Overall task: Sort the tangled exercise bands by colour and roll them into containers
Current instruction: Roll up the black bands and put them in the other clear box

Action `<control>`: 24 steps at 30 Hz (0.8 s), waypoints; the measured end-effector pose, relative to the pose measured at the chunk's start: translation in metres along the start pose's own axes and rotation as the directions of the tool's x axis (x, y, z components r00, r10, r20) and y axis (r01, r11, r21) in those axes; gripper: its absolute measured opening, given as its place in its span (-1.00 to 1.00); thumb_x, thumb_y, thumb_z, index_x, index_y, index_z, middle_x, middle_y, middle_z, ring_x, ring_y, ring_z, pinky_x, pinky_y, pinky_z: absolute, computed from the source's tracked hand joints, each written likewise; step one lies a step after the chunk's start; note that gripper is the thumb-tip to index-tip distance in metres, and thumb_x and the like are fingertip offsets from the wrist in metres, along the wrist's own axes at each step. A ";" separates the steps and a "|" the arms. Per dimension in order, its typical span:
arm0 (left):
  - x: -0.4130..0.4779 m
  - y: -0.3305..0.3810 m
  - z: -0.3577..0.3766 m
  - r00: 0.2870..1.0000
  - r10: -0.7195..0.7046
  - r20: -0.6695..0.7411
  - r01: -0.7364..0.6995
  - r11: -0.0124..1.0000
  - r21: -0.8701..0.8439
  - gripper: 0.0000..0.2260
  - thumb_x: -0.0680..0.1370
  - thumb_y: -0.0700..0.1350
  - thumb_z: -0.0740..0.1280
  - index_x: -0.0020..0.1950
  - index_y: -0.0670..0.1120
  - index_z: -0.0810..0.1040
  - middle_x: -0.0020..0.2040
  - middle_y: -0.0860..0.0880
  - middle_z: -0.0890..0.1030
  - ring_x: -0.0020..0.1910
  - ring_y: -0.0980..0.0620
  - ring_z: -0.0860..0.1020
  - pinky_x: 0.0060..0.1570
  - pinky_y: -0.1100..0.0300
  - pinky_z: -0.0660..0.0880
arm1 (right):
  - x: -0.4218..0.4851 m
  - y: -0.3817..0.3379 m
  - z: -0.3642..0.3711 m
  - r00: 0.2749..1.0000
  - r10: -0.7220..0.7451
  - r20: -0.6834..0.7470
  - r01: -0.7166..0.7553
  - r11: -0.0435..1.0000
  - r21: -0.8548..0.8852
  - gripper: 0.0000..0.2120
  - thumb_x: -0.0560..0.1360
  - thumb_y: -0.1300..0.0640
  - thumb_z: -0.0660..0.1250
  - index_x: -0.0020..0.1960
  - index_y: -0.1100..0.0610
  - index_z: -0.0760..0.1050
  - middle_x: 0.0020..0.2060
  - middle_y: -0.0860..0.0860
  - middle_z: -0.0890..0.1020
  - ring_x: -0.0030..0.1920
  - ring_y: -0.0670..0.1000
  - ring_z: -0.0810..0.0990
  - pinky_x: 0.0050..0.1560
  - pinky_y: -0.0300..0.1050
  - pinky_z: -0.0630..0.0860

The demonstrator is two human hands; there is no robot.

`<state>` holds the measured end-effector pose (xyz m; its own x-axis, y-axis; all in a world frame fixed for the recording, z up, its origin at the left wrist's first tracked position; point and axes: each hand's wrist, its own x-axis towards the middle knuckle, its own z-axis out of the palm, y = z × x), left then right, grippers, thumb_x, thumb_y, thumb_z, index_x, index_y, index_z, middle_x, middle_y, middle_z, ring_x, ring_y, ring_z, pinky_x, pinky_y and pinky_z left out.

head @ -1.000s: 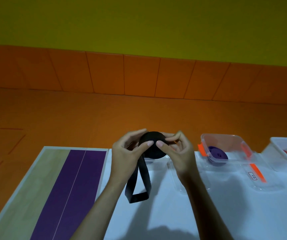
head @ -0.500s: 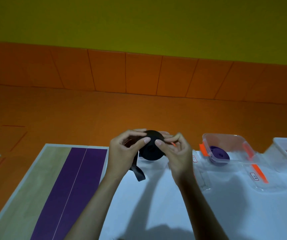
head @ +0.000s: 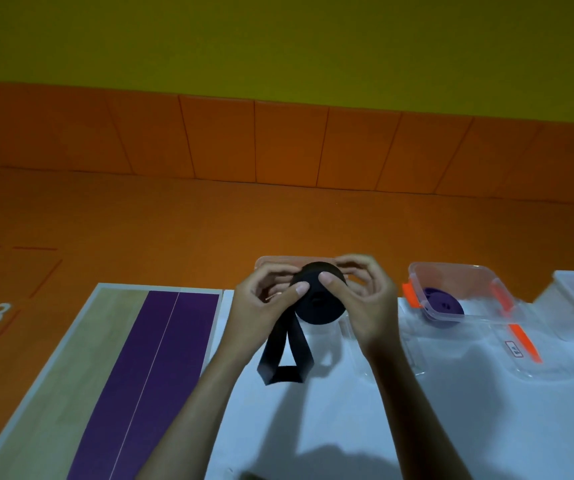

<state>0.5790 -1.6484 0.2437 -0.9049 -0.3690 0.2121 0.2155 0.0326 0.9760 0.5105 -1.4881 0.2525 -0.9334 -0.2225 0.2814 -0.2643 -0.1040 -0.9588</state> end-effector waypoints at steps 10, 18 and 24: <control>-0.011 -0.112 -0.043 0.681 -0.590 0.434 0.495 0.807 0.322 -0.72 0.68 -0.15 0.27 0.35 -0.04 0.64 0.39 0.03 0.58 0.49 0.00 0.45 0.47 0.03 0.34 | 0.009 -0.003 -0.012 0.993 -0.012 -0.119 0.008 1.000 -0.028 -0.90 0.53 0.22 0.53 -0.01 0.04 0.73 -0.09 -0.06 0.77 -0.01 -0.03 0.74 0.07 -0.06 0.65; -0.042 -0.155 -0.050 0.837 -0.390 0.383 0.268 0.904 0.333 -0.64 0.53 -0.43 0.41 0.21 -0.07 0.68 0.15 -0.03 0.71 0.20 0.08 0.62 0.28 0.19 0.47 | 0.011 0.003 -0.021 0.966 0.115 -0.233 -0.101 0.992 0.072 -0.94 0.51 0.10 0.54 -0.02 0.00 0.74 -0.04 0.05 0.76 0.03 0.18 0.72 -0.03 0.16 0.69; -0.046 -0.171 -0.057 0.925 -0.350 0.149 0.292 0.904 0.311 -0.84 0.55 -0.33 0.48 0.03 -0.09 0.74 -0.13 -0.05 0.73 -0.09 0.00 0.68 0.04 0.13 0.58 | 0.005 0.015 -0.034 0.928 0.222 -0.298 -0.193 0.973 0.125 -0.94 0.52 0.17 0.53 -0.06 0.02 0.73 0.00 0.14 0.72 -0.02 0.17 0.70 -0.13 0.12 0.62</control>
<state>0.6046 -1.6897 0.0638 -0.9671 -0.2141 -0.1376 -0.1833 0.2109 0.9602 0.4933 -1.4577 0.2388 -0.9975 0.0596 0.0368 -0.0470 -0.1797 -0.9826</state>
